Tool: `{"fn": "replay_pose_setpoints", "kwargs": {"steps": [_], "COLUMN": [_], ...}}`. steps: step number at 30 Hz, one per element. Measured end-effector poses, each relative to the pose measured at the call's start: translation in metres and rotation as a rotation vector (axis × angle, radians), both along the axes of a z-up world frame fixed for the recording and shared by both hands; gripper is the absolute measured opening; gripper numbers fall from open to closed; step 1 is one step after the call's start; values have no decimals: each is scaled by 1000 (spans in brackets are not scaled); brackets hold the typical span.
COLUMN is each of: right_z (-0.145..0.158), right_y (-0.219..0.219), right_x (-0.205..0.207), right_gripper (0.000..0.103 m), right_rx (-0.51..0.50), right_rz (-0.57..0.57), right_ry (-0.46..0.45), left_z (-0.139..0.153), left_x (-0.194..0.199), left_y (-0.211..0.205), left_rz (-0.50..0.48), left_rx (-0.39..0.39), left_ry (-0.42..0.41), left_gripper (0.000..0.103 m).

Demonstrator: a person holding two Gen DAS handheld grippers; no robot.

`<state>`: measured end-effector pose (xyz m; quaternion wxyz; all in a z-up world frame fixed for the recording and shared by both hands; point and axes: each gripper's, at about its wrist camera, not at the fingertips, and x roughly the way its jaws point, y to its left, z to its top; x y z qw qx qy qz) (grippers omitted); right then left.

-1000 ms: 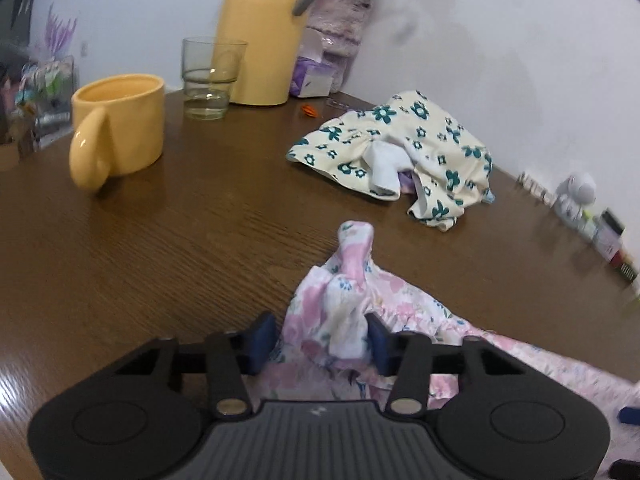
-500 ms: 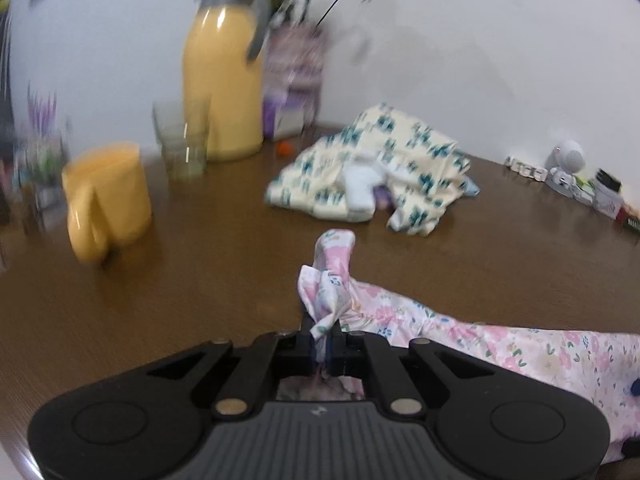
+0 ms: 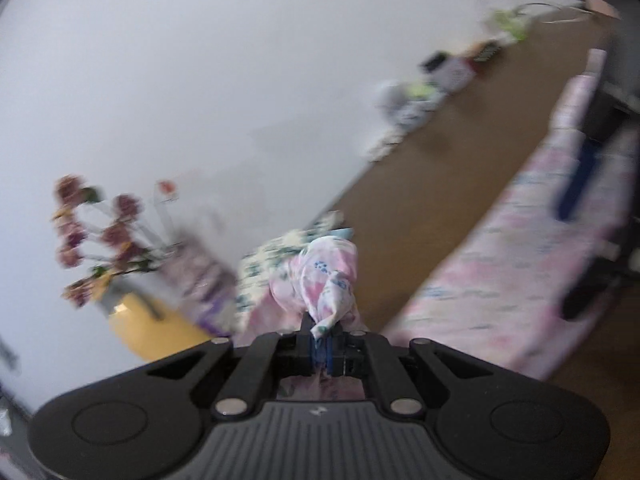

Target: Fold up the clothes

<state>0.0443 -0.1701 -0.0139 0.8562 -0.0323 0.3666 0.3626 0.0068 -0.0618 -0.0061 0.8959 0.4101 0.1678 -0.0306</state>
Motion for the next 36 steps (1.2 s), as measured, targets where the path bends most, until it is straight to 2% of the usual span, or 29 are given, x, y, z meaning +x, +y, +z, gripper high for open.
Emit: {"fn": "replay_pose_setpoints", "kwargs": {"steps": [2,8,13,14,15,17,18,22,25,27,29,31,32,33,36], "right_z": [2,9,9,9,10,11,11,8,7,7,7,10,12,14,20], "right_y": [-9,-33,-41,-42,-43,-47,-49,-58,-64,-65,-64,-55,-48,-41,-20], "right_x": [0,1,1,1,2,2,3,3,0,-1,-2,-1,1,2,6], "right_gripper": [83,83,83,83,83,83,83,83,83,83,83,80,75,73,72], "right_rx": [16,57,65,69,73,83,91,112,113,111,107,97,88,79,52], "right_rz": [-27,-101,-126,-129,-132,-141,-149,-182,-200,-203,-195,-169,-149,-129,-69], "right_ry": [-1,-12,-12,-14,-16,-19,-16,3,7,8,7,1,-6,-13,-33], "left_z": [-4,5,12,13,15,30,38,57,72,86,91,93,89,83,58], "left_x": [-2,-3,-4,-4,-4,-4,-5,-2,-1,0,2,4,6,10,21], "left_y": [-8,-7,-7,-7,-7,0,4,9,25,50,73,95,104,112,124], "left_rz": [-27,-74,-114,-121,-129,-147,-158,-175,-189,-166,-90,-3,32,61,96], "left_rx": [-25,-183,-314,-340,-366,-462,-512,-649,-805,-915,-929,-921,-913,-902,-898], "left_ry": [37,148,241,260,278,308,320,366,410,395,349,299,296,308,378], "left_gripper": [4,5,17,23,33,49,53,53,53,52,50,39,28,20,19]}}
